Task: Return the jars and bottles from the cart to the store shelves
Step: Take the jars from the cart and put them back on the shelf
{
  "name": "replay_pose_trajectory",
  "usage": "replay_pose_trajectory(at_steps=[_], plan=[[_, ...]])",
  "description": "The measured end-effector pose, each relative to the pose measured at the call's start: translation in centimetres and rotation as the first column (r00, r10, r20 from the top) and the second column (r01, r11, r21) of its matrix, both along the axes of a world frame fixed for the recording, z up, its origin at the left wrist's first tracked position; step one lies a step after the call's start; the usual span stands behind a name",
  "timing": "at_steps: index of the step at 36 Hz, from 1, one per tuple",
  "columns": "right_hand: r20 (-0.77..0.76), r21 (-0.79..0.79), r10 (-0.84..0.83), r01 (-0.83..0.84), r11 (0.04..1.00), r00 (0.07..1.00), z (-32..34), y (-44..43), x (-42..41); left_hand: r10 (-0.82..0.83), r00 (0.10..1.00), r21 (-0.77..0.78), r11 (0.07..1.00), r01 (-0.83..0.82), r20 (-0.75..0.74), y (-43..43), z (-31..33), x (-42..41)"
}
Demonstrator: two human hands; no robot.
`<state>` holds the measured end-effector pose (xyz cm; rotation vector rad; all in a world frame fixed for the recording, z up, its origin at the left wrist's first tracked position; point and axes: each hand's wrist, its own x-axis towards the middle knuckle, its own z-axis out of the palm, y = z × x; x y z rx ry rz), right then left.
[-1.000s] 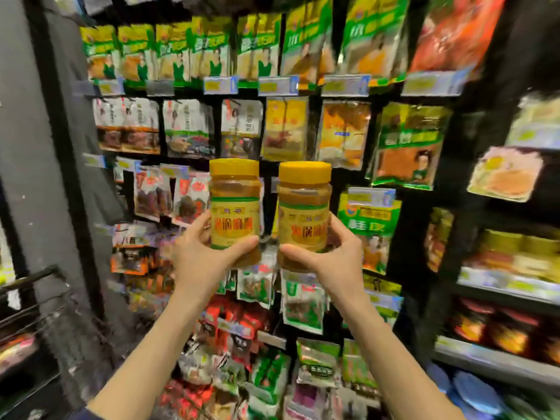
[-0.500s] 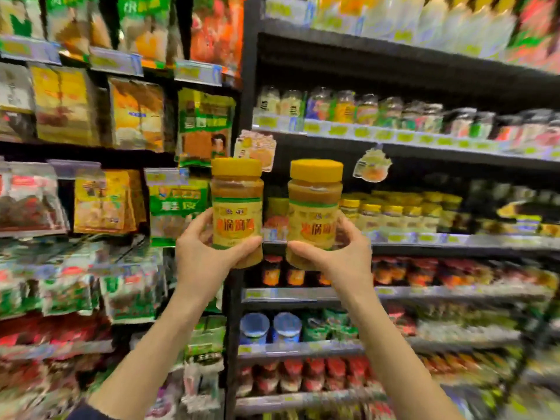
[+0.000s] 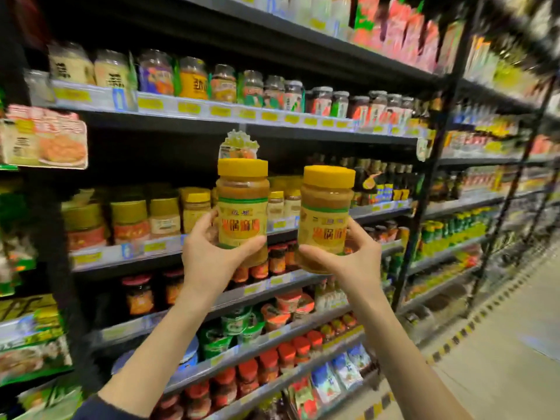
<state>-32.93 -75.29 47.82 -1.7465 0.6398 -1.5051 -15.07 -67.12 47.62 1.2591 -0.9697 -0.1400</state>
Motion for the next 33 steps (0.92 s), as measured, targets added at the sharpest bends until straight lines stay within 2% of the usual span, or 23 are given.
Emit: replay_pose_trajectory(at_steps=[21, 28, 33], plan=[[0.018, 0.027, -0.216, 0.216, 0.976, 0.976, -0.6, -19.5, -2.6, -0.246, 0.967, 0.021, 0.969, 0.245, 0.074, -24.7, -0.3, -0.6], [0.023, 0.042, -0.231, 0.23, 0.972, 0.973, -1.6, -25.7, -4.5, -0.291, 0.955, 0.049, 0.956, 0.288, 0.051, -31.9, -1.3, -2.4], [0.006, 0.047, -0.232, 0.232, 0.972, 0.973, -1.9, -31.9, -6.2, -0.266, 0.963, 0.072, 0.962, 0.262, 0.041, -37.4, -2.1, -3.8]])
